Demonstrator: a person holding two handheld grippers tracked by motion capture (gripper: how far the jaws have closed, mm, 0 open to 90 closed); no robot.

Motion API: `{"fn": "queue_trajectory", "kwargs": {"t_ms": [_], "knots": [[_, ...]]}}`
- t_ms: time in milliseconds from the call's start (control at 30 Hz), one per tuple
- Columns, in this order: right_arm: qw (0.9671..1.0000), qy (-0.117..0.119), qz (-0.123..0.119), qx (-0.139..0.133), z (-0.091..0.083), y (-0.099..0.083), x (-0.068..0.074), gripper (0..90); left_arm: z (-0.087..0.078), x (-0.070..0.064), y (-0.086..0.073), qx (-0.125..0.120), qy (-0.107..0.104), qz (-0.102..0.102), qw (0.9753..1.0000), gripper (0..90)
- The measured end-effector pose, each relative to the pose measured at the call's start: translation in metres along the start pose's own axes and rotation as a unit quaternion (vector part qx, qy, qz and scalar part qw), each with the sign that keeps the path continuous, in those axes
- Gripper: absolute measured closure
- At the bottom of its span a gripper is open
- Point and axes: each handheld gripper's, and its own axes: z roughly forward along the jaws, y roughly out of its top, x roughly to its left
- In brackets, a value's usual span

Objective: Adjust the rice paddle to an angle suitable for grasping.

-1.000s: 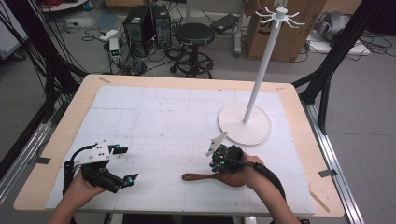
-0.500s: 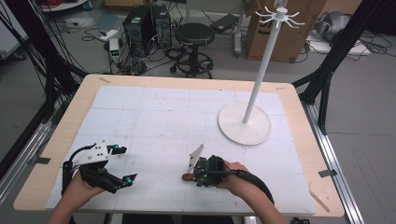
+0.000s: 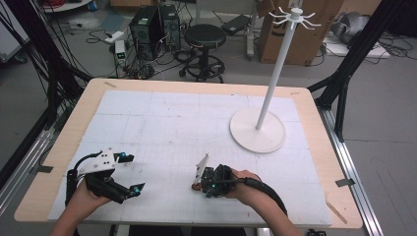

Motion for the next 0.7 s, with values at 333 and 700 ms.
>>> {"fn": "queue_trajectory", "kwargs": {"t_ms": [333, 700], "knots": [[0.9993, -0.007, 0.036, -0.002, 0.002, -0.008, -0.014, 89.6, -0.001, 0.0, -0.001, 0.002, 0.001, 0.0, 1.0, 1.6], [0.9967, -0.019, 0.078, -0.011, 0.001, -0.013, -0.028, 89.6, 0.001, 0.0, -0.001, 0.002, 0.001, 0.0, 1.0, 1.6]]}}
